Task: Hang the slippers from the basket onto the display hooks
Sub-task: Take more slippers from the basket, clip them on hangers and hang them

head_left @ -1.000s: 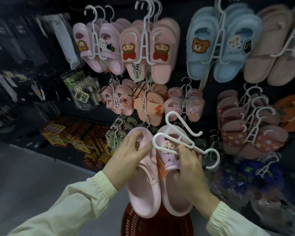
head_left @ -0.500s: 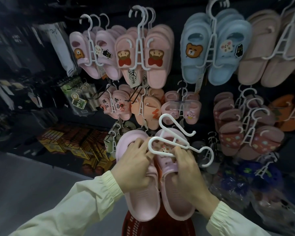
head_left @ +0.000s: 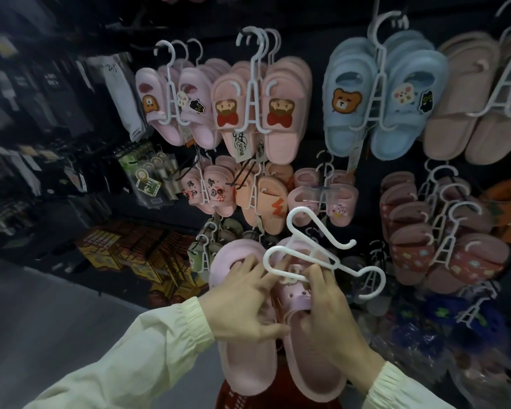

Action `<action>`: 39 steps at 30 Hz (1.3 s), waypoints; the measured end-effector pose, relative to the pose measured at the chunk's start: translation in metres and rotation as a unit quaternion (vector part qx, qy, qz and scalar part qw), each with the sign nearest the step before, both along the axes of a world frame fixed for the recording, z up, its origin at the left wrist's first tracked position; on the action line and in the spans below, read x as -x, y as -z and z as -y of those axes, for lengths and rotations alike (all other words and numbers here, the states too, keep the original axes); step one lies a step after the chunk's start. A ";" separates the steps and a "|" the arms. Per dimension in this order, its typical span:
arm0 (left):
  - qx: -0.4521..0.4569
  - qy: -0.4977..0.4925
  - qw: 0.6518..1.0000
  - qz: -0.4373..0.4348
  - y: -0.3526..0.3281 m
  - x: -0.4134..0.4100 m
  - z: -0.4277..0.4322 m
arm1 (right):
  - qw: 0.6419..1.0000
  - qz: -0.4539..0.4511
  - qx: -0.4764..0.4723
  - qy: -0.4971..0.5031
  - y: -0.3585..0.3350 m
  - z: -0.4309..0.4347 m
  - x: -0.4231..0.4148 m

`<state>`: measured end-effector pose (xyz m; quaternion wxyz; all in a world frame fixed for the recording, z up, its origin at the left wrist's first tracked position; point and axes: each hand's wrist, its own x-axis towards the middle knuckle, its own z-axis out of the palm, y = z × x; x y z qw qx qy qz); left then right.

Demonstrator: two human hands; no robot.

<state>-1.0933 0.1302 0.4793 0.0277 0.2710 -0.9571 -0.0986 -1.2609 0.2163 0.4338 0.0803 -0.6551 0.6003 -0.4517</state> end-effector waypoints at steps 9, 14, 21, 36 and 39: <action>0.034 -0.044 0.993 -0.101 0.003 0.008 0.001 | 0.999 -0.019 0.008 -0.026 -0.002 0.004 -0.001; 0.020 -0.060 0.988 -0.142 0.017 0.008 0.002 | 0.996 -0.063 -0.016 -0.063 -0.004 0.000 0.002; 0.074 -0.086 0.986 -0.126 0.020 0.001 0.014 | 0.992 -0.054 0.003 -0.114 -0.023 -0.013 0.006; 0.102 -0.142 0.981 -0.078 0.004 -0.011 0.031 | 0.991 0.128 -0.017 -0.022 -0.043 -0.014 0.012; 0.099 -0.150 0.981 -0.075 0.004 -0.011 0.032 | 0.986 0.154 -0.054 -0.024 -0.045 -0.013 0.012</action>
